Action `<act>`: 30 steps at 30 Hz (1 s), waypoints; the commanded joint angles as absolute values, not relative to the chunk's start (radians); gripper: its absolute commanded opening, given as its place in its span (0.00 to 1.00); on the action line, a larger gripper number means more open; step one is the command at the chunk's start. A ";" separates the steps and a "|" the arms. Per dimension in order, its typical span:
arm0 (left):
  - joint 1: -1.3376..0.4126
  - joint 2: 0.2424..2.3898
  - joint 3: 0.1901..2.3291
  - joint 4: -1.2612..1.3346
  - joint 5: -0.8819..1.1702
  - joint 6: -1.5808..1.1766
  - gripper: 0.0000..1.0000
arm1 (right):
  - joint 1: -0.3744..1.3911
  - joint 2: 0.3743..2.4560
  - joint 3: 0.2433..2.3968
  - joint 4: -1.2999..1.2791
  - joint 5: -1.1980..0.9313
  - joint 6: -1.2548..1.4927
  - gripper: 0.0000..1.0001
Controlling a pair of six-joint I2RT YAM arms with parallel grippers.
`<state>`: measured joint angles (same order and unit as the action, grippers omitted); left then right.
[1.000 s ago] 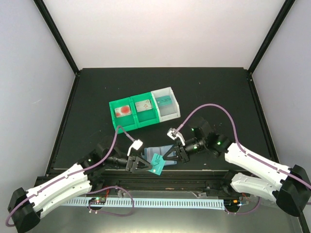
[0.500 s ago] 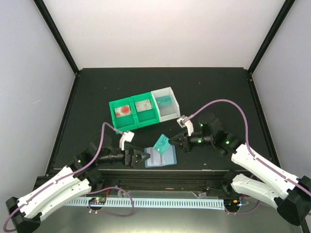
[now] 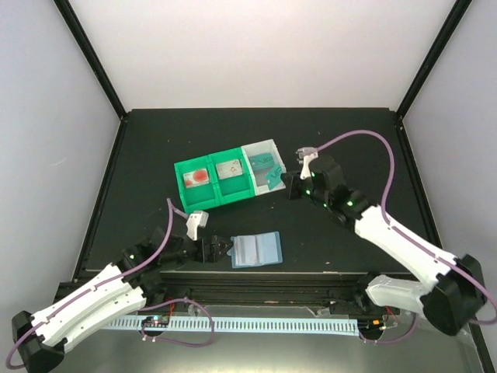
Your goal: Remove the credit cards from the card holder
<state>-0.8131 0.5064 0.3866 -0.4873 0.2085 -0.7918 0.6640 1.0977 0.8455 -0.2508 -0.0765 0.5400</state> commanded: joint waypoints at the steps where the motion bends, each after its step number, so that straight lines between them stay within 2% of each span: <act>1: -0.815 0.506 0.362 -0.504 0.155 -0.817 0.99 | 0.634 1.245 0.945 -0.144 0.059 0.556 0.01; 16: -0.814 0.513 0.313 -0.426 0.208 -0.818 0.99 | 0.584 1.755 1.247 -0.068 0.009 0.661 0.01; 30: -0.813 0.467 0.331 -0.491 0.177 -0.777 0.99 | 0.571 1.974 1.392 -0.079 -0.003 0.707 0.01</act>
